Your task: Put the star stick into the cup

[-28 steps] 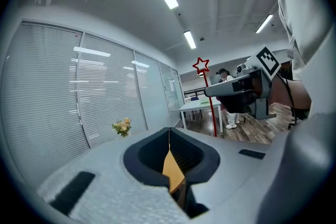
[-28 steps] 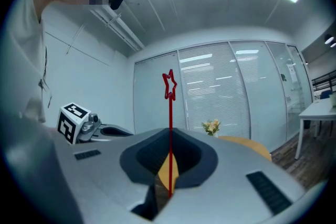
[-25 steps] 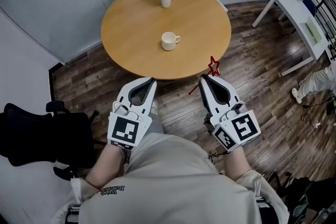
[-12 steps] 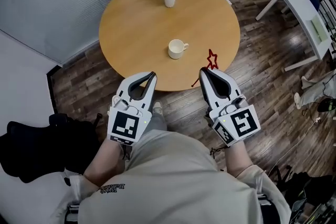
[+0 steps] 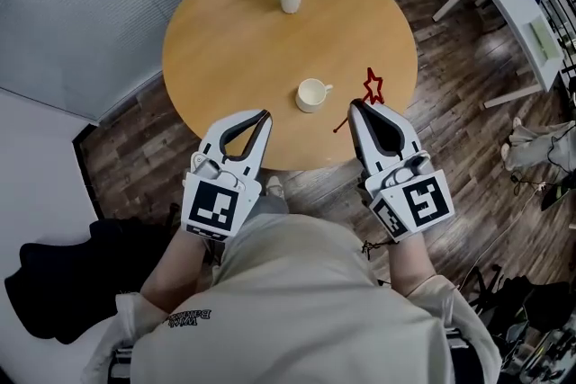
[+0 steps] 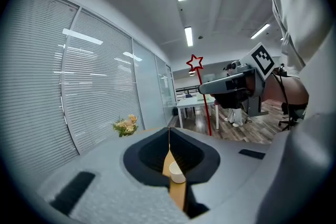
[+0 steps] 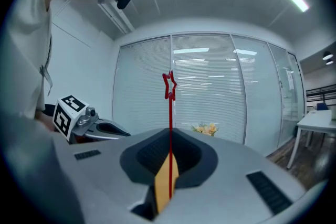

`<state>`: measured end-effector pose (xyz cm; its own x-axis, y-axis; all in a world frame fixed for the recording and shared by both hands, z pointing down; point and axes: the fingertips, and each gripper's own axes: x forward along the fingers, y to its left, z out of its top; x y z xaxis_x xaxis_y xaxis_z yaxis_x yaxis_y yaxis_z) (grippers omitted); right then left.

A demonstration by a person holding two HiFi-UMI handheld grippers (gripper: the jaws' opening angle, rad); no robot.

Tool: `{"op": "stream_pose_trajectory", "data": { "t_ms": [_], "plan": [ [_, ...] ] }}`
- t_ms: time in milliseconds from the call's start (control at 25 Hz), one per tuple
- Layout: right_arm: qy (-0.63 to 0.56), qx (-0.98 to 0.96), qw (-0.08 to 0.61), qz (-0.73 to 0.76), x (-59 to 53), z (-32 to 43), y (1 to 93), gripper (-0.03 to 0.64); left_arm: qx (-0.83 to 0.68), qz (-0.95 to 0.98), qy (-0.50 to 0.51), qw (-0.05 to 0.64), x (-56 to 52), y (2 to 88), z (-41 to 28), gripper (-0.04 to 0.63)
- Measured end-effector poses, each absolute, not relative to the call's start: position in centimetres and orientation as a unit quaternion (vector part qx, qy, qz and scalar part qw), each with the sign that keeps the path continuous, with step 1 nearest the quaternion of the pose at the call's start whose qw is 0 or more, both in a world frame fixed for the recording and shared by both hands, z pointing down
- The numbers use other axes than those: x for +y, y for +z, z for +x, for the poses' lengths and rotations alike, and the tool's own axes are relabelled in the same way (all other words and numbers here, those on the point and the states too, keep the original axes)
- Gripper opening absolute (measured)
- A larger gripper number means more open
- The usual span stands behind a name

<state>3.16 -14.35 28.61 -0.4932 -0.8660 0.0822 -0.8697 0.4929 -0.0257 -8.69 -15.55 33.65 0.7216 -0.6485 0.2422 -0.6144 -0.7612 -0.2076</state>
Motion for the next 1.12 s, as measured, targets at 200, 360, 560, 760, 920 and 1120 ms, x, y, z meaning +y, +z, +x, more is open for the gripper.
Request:
{"op": "stream_pose_trajectory", "data": {
  "t_ms": [200,360,560,760,920,1120],
  "plan": [
    [0.041,-0.855,0.027,0.516,-16.8,2.5,28.4,0.031,0.334,-0.93,-0.147,0.054,-18.6,33.9,-10.0,0.021],
    [0.042,-0.848,0.032,0.527,-18.1,2.4,28.6,0.031,0.324,-0.934,-0.145,0.047,-19.7,34.4,-10.0,0.021],
    [0.047,-0.845,0.036,0.532,-18.9,2.4,28.9,0.031,0.321,-0.936,-0.142,0.039,-20.1,34.7,-9.9,0.021],
    [0.047,-0.847,0.035,0.529,-19.6,2.5,29.0,0.031,0.322,-0.935,-0.144,0.039,-20.5,34.7,-9.6,0.021],
    [0.05,-0.85,0.035,0.523,-20.2,2.8,29.2,0.031,0.327,-0.933,-0.146,0.036,-21.0,34.7,-9.1,0.022],
    [0.057,-0.859,0.032,0.508,-20.8,3.0,29.5,0.031,0.329,-0.931,-0.152,0.036,-21.3,34.7,-8.1,0.021]
  ]
}}
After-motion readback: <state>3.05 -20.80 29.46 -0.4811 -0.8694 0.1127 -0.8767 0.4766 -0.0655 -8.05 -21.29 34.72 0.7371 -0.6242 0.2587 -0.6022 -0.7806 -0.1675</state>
